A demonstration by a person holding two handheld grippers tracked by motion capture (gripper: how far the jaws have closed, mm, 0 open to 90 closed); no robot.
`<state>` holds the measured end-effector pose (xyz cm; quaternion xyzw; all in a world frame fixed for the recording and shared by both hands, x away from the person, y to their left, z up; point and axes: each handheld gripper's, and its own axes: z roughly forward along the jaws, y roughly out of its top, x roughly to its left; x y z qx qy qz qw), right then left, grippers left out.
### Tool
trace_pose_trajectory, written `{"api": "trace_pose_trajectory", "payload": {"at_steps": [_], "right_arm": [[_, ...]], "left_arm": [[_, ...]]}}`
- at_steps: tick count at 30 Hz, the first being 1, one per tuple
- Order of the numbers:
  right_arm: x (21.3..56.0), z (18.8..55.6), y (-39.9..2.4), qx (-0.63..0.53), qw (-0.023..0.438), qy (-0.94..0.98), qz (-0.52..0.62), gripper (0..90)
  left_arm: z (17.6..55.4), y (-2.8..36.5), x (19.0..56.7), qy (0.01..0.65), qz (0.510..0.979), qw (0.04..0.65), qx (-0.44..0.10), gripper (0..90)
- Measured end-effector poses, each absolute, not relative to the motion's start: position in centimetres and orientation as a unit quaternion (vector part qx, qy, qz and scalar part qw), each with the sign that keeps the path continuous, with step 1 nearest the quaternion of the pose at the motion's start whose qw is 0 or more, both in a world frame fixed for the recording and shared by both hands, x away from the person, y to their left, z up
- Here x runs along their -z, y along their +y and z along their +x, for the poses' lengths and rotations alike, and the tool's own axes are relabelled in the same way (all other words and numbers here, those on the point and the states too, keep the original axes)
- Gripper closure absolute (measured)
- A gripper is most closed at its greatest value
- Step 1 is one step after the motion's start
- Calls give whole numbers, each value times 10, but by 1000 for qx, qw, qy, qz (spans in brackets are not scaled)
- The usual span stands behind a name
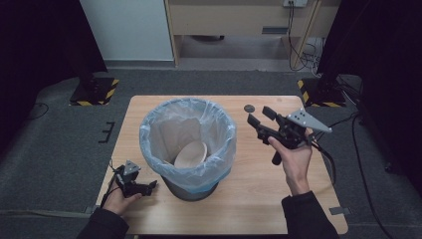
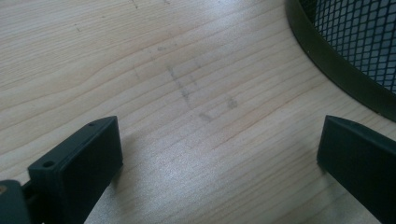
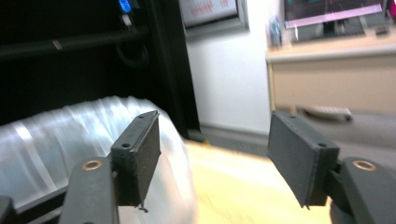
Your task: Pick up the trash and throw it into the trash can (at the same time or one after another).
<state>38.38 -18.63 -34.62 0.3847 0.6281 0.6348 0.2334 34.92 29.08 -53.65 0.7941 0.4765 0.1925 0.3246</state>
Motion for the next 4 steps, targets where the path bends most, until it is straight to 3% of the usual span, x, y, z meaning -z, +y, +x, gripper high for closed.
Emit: {"api": "trace_pose_trajectory", "payload": {"at_steps": [4], "right_arm": [[385, 378, -199, -598, 225, 653, 407, 310]], "left_arm": [[350, 291, 536, 476, 794, 325, -192, 0]]}}
